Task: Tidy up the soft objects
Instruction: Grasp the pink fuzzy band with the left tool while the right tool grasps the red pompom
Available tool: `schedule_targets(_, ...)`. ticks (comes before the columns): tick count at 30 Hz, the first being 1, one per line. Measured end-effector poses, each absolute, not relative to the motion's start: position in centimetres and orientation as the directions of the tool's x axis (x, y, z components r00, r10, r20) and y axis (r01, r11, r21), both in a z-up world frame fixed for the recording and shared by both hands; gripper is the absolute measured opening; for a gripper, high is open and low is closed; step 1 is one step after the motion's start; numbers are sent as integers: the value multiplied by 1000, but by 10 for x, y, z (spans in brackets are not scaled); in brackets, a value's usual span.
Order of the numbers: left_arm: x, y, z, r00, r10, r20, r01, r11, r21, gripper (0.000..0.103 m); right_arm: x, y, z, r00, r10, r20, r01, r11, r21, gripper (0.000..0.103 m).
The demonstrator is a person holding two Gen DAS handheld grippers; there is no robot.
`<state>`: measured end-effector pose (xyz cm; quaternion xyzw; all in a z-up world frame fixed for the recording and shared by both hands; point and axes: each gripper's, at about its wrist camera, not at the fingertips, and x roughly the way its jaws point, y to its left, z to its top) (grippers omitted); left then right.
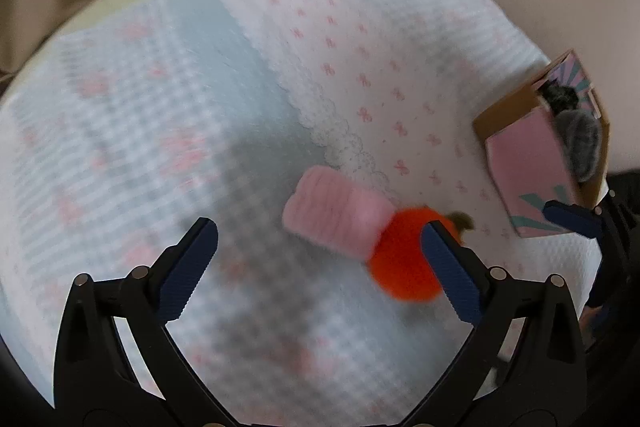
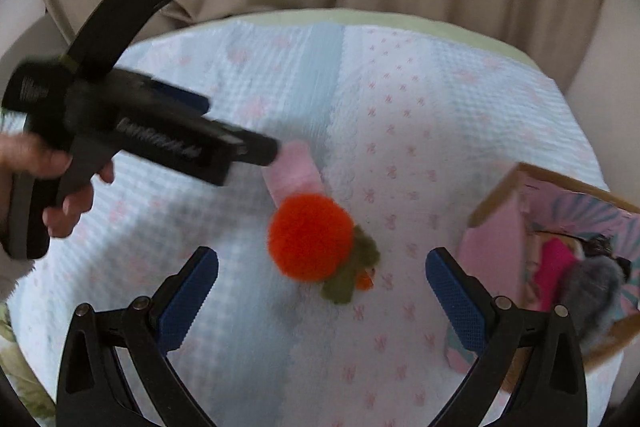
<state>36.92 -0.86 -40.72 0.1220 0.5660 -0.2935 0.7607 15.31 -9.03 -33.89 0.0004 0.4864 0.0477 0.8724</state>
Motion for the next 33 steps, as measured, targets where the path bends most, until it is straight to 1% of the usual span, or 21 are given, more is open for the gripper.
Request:
schedule_targets(4,384,-29,-442,116,-296,-948,620,767,-164,96,171,-87,-368,516,89,-852,-109,993,37,103)
schedule_targets(5,384,-32,-447,105,-294,-950,629,760,-166,95,175,-85,-375,516,91,-852,-119,992,34,101)
schedule_targets(6,384,-36,-452,95,-291,-952,638,752,-167,95,178,-84,-380,514,95,-852,-128,991,33,96)
schedule_targets(7,384,-40,-460,82,-287,-954,650,741,-167,94,181,-83,-387,509,99,-855,-139,990,31,94)
schedule_targets(9,383,-46,-471,66,-275,-959,666,728,-162,89,189,-80,-399,499,101,-861,-154,988,26,91)
schedule_targets(10,382,-48,-476,63,-267,-962,671,724,-157,82,191,-78,-407,493,108,-863,-162,986,31,89)
schedule_targets(11,381,-50,-482,57,-257,-965,677,721,-151,77,193,-77,-412,488,114,-865,-169,985,34,83)
schedule_targets(12,380,-51,-488,48,-257,-965,678,718,-157,76,194,-76,-418,479,118,-870,-179,983,35,74)
schedule_targets(13,380,-51,-490,47,-261,-964,677,718,-162,75,195,-74,-422,473,119,-873,-184,982,34,72)
schedule_targets(15,378,-50,-491,67,-272,-960,681,716,-155,68,196,-72,-430,467,115,-877,-192,981,27,61)
schedule_targets(17,377,-49,-489,70,-283,-957,680,715,-162,55,193,-70,-433,478,94,-873,-188,982,3,54)
schedule_targets(20,380,-45,-483,67,-310,-948,666,722,-189,44,189,-68,-432,494,74,-866,-179,984,-18,44)
schedule_targets(23,380,-42,-478,81,-324,-943,657,728,-193,37,187,-70,-430,500,70,-863,-161,987,-13,39)
schedule_targets(25,380,-39,-473,94,-333,-938,649,735,-196,34,185,-71,-428,505,65,-861,-152,988,-14,38)
schedule_targets(29,378,-33,-467,107,-338,-935,632,749,-198,32,180,-72,-422,513,60,-856,-134,991,-11,37)
schedule_targets(33,374,-28,-460,127,-334,-934,624,759,-186,32,174,-73,-413,519,53,-853,-111,994,-5,36)
